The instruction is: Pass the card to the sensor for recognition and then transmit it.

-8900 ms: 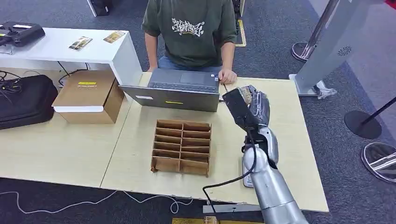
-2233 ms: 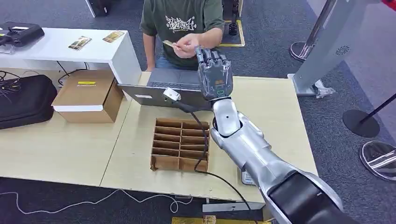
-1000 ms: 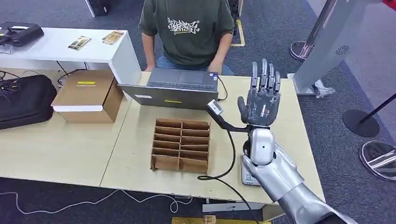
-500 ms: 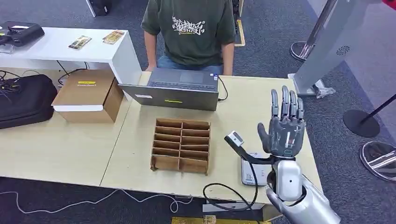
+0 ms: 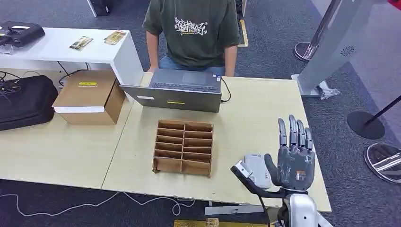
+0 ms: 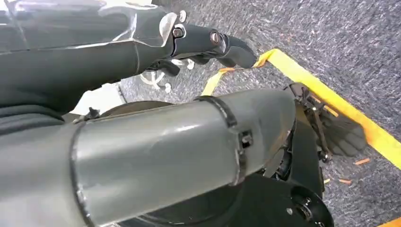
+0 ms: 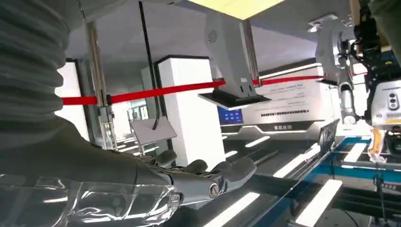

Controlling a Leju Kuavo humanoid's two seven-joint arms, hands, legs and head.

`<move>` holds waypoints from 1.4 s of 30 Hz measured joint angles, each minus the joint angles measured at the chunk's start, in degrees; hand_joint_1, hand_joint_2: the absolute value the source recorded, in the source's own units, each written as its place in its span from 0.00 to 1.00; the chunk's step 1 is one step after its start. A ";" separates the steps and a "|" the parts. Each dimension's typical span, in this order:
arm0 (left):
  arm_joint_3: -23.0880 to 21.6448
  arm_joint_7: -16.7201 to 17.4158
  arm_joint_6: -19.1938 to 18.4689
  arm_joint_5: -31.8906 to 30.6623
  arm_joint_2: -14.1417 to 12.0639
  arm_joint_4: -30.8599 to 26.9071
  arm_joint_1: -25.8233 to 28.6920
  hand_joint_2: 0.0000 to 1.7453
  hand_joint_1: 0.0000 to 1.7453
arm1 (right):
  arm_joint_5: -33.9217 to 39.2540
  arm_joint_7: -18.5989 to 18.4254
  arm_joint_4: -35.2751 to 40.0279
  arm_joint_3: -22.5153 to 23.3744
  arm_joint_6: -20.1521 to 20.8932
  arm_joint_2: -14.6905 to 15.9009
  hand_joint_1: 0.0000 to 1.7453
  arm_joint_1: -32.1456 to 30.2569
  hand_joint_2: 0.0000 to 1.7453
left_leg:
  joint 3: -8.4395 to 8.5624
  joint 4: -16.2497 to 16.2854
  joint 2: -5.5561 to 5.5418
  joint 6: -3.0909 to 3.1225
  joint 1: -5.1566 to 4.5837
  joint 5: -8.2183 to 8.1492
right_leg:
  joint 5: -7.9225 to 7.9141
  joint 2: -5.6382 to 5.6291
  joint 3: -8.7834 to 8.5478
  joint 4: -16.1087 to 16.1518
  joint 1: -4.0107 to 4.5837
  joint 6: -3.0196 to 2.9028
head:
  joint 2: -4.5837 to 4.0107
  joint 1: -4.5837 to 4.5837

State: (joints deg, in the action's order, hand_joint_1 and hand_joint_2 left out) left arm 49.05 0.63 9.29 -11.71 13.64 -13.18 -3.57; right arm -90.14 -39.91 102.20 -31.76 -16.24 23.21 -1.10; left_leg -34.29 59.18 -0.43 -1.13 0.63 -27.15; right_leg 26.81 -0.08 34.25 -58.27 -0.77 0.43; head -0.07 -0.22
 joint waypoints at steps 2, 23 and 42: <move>0.11 -0.06 -0.15 0.13 0.07 0.00 -0.07 0.00 0.00 | -0.04 -0.04 0.28 -0.89 0.82 -0.83 0.00 -0.59 1.00 | 0.06 0.00 0.04 -0.02 0.00 -0.01 | 0.00 0.00 -0.01 0.00 0.00 0.00 | 0.00 0.02; 1.79 -0.50 -0.81 -0.57 0.15 0.00 -0.09 0.00 0.00 | 0.00 2.56 -3.04 -10.71 3.93 -10.78 0.00 -4.05 1.00 | 0.05 0.00 0.01 -0.02 0.01 -0.02 | 0.06 0.03 0.00 -0.01 0.01 -0.05 | 0.00 0.02; 1.84 -0.50 -0.52 -1.79 0.57 0.00 -0.40 0.00 0.00 | 0.02 17.47 -18.17 -6.95 -3.48 -20.94 0.00 -2.10 1.00 | 0.07 -0.01 0.04 -0.03 0.01 -0.01 | 0.08 0.01 -0.01 -0.02 0.01 -0.10 | 0.00 0.04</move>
State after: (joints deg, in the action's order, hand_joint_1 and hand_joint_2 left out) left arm 50.88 0.13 8.76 -13.51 14.21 -13.18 -3.97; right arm -90.12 -22.44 84.04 -38.71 -19.72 2.27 -3.20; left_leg -34.22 59.17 -0.39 -1.15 0.64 -27.16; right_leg 26.90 -0.07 34.24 -58.28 -0.76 0.33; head -0.07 -0.17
